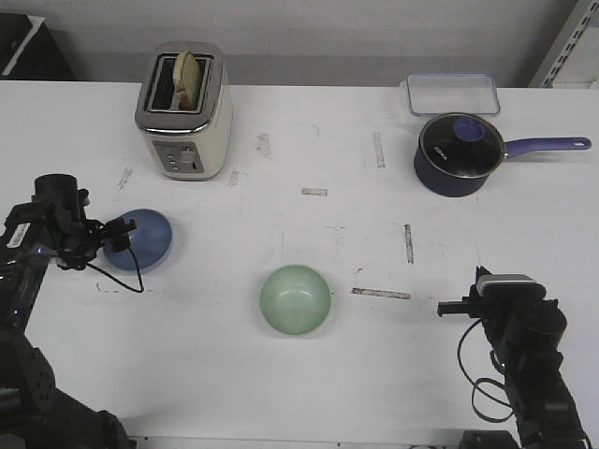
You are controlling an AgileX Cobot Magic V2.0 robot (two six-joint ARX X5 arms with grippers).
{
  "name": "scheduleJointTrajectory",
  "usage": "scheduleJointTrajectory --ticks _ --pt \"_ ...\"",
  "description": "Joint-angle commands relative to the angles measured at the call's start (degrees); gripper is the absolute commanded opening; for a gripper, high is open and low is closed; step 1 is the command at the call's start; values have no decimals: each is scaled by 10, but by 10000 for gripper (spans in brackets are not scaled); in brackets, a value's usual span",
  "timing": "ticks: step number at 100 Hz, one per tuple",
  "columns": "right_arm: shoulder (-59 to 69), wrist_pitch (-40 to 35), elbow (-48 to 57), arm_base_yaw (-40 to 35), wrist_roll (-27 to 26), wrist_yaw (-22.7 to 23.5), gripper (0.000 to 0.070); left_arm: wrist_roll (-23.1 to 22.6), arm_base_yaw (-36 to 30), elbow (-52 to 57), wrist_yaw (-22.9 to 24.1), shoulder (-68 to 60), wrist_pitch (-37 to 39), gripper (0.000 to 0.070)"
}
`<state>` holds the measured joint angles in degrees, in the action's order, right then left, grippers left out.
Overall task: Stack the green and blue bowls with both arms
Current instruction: 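Reach the left gripper to the light blue bowl and grasp its rim, then lift the blue bowl with the left gripper and lower it onto the green bowl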
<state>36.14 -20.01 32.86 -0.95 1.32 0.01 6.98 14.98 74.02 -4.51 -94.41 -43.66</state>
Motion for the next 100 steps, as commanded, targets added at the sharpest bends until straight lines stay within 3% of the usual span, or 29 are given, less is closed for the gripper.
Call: scheduleJointTrajectory --ticks 1,16,45,54,66,100 --pt "3 7 5 0 4 2 0 2 2 8 -2 -11 -1 189" --pt "3 7 5 0 4 2 0 2 2 8 -2 -11 -2 1" --pt "3 7 5 0 4 2 0 3 2 24 -3 -8 -7 0" --pt "3 7 5 0 2 2 0 33 -3 45 -5 -1 -28 0" --pt "3 7 5 0 2 2 0 37 -18 76 -26 20 -44 0" --pt "3 7 5 0 2 2 0 77 -145 124 -76 110 -38 0"
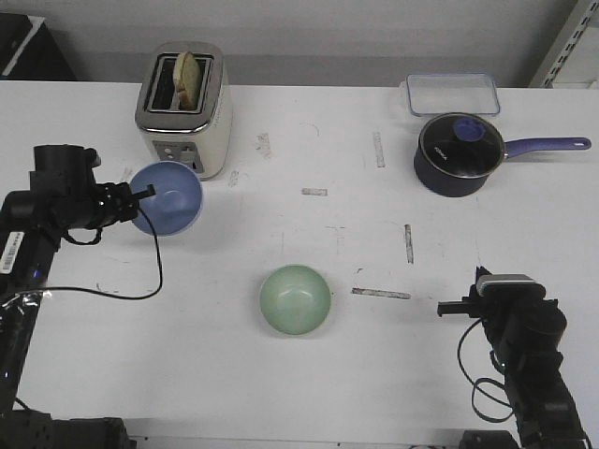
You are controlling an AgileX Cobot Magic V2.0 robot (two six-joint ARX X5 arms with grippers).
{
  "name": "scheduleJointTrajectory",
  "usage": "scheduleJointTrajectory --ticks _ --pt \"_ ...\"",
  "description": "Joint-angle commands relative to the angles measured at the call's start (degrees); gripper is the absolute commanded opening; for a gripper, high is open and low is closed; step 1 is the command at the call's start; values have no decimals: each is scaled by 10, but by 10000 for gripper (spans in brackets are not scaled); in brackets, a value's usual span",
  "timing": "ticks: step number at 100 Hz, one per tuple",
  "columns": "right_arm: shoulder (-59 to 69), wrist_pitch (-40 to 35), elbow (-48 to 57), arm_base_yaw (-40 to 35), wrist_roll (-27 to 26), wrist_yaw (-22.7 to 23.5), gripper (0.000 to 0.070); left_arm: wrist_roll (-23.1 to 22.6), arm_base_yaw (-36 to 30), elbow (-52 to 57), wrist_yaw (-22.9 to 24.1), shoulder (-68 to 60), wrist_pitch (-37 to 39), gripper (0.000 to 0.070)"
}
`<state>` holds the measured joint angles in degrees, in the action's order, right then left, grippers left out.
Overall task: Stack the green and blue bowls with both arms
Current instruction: 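Lift the blue bowl with the left gripper and lower it onto the green bowl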
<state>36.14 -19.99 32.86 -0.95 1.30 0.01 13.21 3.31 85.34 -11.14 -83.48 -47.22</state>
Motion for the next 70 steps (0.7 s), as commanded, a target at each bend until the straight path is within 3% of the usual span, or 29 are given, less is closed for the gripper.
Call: scheduleJointTrajectory --ticks 1,42,70 --pt "3 7 5 0 2 2 0 14 -35 11 -10 2 -3 0" --pt "3 7 5 0 2 2 0 9 -331 10 -9 6 -39 0" --pt "3 6 5 0 0 2 0 -12 -405 10 -5 -42 -54 0"
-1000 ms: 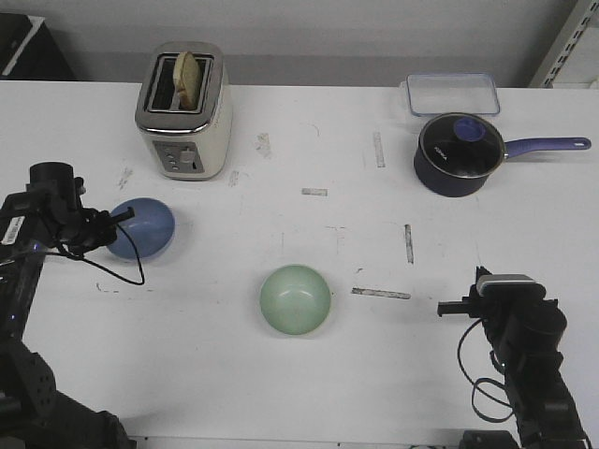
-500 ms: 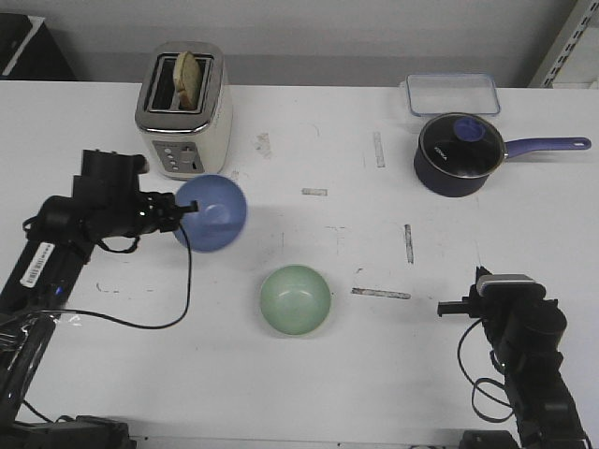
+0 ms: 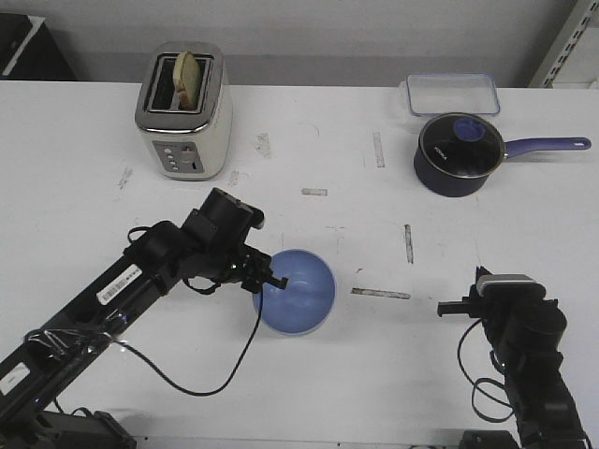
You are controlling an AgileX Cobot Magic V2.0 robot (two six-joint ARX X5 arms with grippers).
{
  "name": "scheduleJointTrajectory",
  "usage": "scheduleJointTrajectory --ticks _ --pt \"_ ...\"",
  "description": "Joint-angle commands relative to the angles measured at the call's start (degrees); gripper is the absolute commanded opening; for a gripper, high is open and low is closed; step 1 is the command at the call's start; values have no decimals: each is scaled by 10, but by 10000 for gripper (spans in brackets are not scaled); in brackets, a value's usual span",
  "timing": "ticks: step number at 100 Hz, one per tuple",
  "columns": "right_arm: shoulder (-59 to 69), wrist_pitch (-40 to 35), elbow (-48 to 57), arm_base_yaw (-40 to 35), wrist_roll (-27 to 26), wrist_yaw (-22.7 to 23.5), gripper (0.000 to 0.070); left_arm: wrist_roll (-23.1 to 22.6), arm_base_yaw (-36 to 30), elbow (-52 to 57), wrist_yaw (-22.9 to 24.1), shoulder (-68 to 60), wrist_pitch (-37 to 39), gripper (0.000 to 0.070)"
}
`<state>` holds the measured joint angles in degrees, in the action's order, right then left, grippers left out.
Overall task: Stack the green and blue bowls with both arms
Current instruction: 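Lift the blue bowl with the left gripper and lower it onto the green bowl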
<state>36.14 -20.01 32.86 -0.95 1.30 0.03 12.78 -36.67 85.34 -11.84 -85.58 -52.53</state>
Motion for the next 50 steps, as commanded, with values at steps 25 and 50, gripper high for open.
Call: scheduleJointTrajectory --ticks 25,50 --pt "3 5 5 0 0 2 0 -24 -9 10 2 -74 0 0" --pt "3 5 5 0 0 2 0 -40 -9 10 3 -101 -4 0"
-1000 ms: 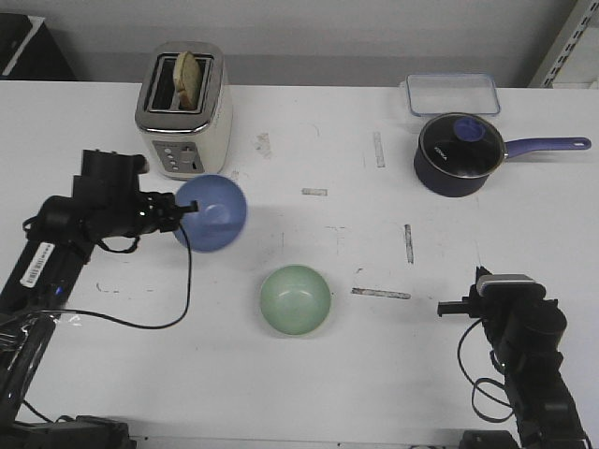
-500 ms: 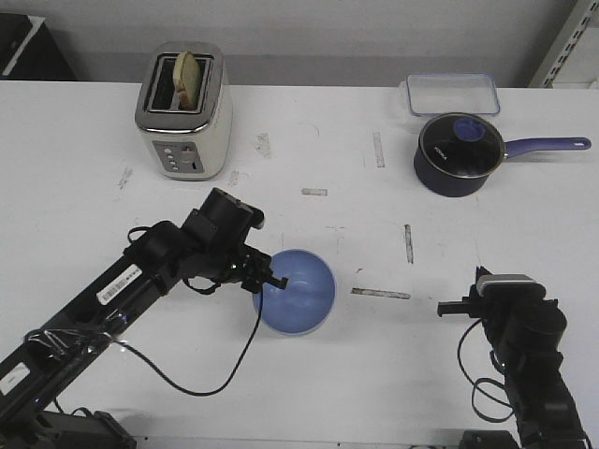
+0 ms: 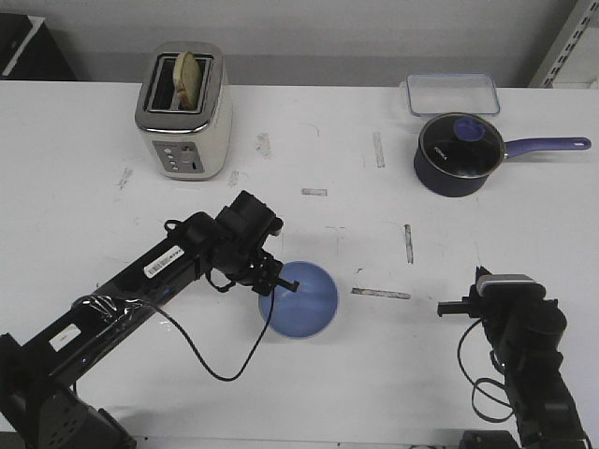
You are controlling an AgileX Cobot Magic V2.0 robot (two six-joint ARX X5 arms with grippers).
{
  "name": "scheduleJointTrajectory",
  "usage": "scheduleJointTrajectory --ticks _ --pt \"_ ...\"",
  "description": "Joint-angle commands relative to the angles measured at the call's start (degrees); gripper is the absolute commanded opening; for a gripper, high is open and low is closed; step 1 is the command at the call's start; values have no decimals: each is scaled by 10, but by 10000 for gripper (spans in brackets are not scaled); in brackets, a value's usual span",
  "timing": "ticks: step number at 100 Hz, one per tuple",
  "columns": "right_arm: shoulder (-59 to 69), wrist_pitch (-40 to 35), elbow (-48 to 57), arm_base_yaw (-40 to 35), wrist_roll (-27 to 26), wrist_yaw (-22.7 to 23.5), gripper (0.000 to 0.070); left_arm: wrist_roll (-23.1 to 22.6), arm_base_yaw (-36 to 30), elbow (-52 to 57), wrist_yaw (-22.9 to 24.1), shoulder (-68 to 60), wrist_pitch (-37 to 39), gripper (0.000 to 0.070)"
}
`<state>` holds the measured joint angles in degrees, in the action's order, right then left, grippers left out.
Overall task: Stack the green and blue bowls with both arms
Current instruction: 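Lift the blue bowl with the left gripper and lower it onto the green bowl, then open the left gripper and withdraw it from the stacked bowls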
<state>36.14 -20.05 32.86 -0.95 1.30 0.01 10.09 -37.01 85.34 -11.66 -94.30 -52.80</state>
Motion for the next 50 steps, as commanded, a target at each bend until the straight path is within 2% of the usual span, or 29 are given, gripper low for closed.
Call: scheduleJointTrajectory --ticks 1,17,28,38,43,50 --pt "3 5 5 0 0 2 0 -14 -6 10 1 -14 -2 0" --pt "3 5 5 0 0 2 0 -24 -6 10 5 -16 0 0" --pt "3 5 5 0 0 2 0 -41 -6 10 33 -16 0 1" --pt "3 5 5 0 0 2 0 -41 -6 10 35 -16 2 6" --pt "3 5 5 0 0 2 0 -41 -6 10 35 -16 4 26" --pt "3 5 5 0 0 2 0 -40 -6 10 35 -16 4 105"
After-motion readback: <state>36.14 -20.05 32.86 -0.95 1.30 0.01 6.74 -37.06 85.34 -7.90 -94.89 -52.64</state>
